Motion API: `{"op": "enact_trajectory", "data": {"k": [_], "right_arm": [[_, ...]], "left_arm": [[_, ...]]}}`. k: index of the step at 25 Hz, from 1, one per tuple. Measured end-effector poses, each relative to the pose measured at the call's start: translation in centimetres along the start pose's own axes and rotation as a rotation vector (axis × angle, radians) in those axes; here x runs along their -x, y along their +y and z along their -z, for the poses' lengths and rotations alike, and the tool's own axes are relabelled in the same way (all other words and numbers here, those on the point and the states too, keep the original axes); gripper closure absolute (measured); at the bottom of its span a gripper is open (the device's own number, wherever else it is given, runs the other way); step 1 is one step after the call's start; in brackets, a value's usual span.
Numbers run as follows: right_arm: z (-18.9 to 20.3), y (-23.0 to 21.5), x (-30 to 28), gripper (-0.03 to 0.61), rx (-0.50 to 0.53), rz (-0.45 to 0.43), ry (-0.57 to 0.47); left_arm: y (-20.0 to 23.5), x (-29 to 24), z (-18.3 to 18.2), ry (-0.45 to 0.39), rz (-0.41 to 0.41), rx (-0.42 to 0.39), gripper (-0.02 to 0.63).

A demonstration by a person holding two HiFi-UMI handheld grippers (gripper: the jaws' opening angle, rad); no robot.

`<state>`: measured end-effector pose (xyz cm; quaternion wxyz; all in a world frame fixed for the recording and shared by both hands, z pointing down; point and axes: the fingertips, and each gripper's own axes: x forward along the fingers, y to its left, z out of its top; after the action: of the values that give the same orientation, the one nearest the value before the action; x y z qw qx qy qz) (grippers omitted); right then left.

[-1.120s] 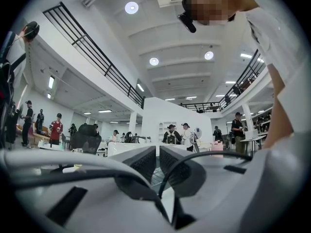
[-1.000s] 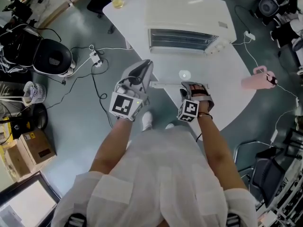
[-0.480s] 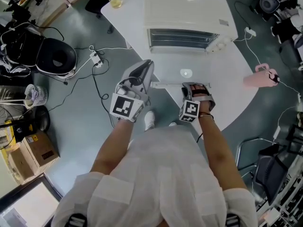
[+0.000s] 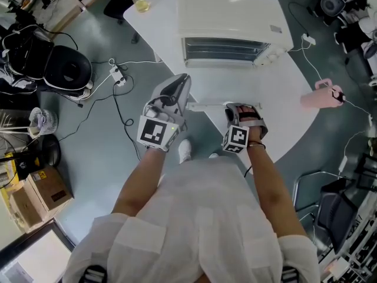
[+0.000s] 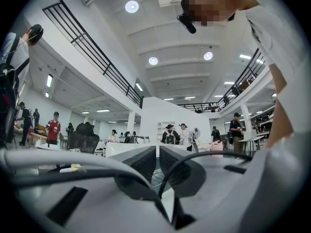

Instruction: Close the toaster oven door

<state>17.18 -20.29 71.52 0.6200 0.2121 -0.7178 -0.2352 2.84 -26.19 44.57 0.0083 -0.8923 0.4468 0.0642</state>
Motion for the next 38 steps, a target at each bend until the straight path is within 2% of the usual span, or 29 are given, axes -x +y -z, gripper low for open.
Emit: {"op": "enact_trajectory", "data": {"k": [4,10,18,31,38], "right_arm": [[0.0,-0.2,0.3,0.492,0.007,-0.002,0.000],[-0.4,-0.9,1.3,0.546,0.012,0.029,-0.005],[-0.6,-2.8,2.8,0.551,0.009,0.076,-0.008],[-1.5,-10.6,5.9,0.557,-0.015,0.244,-0.013],[-1.4,-12.7,6.1,0.557,-0.005,0.280,-0.008]], "left_arm": [[-0.2,-0.2,-0.3,0.001,0.007,-0.010,0.591],[0.0,-0.2,-1.0,-0.010,0.001,-0.017,0.591],[0.2,-0.2,-1.8,-0.022,-0.008,-0.013,0.591],[0.9,-0.2,-3.8,-0.047,-0.023,-0.029,0.591],[1.6,-0.2,-3.9,-0.056,-0.036,-0.049,0.591]]}}
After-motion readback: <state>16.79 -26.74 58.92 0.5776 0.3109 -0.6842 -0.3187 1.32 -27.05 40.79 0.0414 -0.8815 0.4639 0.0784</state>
